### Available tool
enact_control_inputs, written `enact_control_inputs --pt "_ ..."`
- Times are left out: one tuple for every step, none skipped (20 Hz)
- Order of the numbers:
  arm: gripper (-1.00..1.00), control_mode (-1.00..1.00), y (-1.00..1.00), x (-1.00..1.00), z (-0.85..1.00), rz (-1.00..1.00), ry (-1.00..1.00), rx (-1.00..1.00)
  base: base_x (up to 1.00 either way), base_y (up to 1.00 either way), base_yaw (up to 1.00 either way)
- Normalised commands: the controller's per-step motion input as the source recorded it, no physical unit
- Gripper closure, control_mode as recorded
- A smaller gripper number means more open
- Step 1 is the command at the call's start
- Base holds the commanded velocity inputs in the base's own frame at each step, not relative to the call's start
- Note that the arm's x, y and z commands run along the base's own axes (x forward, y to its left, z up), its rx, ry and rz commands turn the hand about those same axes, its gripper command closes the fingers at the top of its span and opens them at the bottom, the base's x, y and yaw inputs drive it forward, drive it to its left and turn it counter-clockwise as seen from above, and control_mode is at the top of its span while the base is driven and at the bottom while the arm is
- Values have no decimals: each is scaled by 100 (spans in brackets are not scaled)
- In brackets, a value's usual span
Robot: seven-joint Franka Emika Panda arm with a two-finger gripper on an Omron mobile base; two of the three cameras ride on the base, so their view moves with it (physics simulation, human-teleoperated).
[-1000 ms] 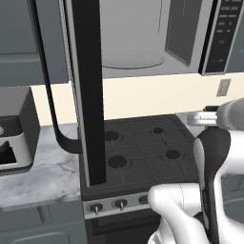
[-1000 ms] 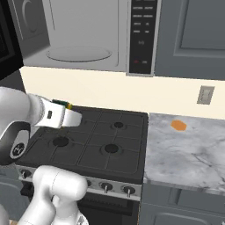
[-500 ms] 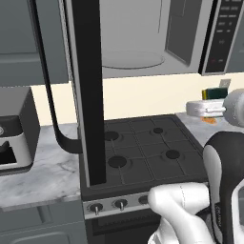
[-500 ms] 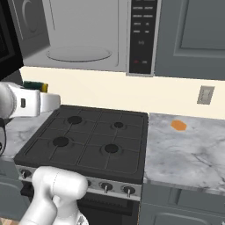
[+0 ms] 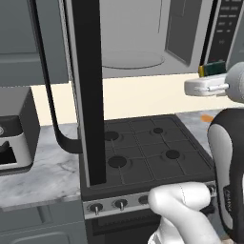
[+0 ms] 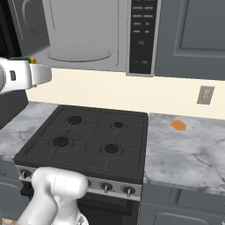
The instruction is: Place the sponge inside the microwave to prepare for sanitizing.
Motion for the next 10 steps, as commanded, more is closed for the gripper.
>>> enact_control_inputs --pt "100 -100 1 19 51 28 0 0 0 0 0" --pt "100 -100 16 22 40 20 0 -3 0 0 0" --pt "100 -100 26 31 42 13 0 -6 0 0 0" --pt "100 -100 34 45 36 0 0 -9 0 0 0" --pt "100 -100 45 45 37 0 0 -12 0 0 0" --pt "100 -100 44 41 36 0 0 -11 0 0 0" --pt "100 -100 36 40 22 -1 0 -8 0 0 0" --pt "100 -100 14 34 2 -6 0 0 0 0 0" --pt "100 -100 0 21 0 -6 3 0 0 0 0" --pt "100 -100 0 8 0 -5 0 0 0 0 0"
